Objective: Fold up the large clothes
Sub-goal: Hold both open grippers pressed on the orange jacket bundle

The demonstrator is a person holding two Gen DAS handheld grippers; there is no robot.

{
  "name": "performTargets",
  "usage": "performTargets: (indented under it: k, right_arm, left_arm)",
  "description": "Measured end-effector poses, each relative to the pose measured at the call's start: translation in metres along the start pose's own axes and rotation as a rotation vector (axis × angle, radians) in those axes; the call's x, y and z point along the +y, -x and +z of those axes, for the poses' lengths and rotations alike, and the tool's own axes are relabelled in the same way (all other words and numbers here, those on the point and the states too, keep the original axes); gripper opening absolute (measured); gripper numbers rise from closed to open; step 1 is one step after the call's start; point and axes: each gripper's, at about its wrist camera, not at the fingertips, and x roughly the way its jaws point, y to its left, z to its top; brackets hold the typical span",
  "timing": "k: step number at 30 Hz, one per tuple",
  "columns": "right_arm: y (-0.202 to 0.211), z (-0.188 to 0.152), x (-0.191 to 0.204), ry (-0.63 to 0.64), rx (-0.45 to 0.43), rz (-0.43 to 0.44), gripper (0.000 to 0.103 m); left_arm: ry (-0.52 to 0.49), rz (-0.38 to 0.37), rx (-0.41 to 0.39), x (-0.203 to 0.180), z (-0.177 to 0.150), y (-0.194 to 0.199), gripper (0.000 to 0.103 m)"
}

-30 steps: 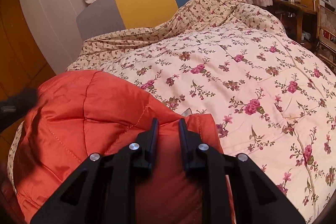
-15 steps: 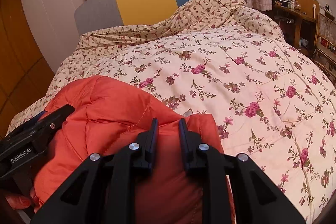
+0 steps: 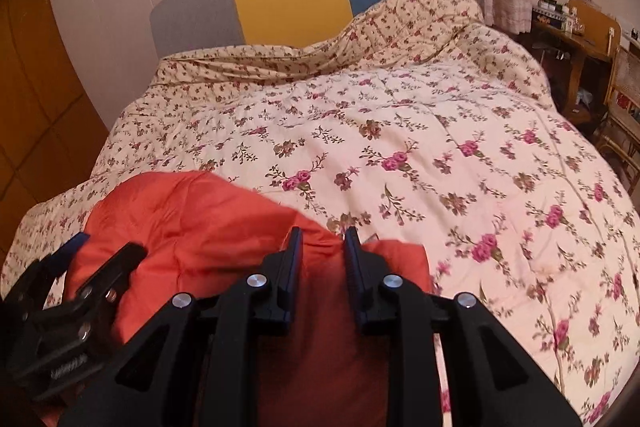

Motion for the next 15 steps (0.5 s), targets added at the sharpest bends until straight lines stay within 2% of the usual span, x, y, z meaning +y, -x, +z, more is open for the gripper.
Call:
performTargets:
  k: [5, 9, 15]
  right_arm:
    - [-0.02, -0.005, -0.005, -0.014, 0.044, 0.013, 0.02]
    - [-0.032, -0.01, -0.008, -0.038, 0.053, -0.003, 0.02]
    - [-0.042, -0.012, -0.008, -0.045, 0.058, -0.016, 0.02]
  left_arm:
    - [0.014, -0.002, 0.028, 0.002, 0.001, -0.008, 0.1]
    - [0.0, 0.004, 0.067, 0.0, 0.003, -0.022, 0.1]
    - [0.02, -0.02, 0.084, 0.006, -0.001, -0.033, 0.1]
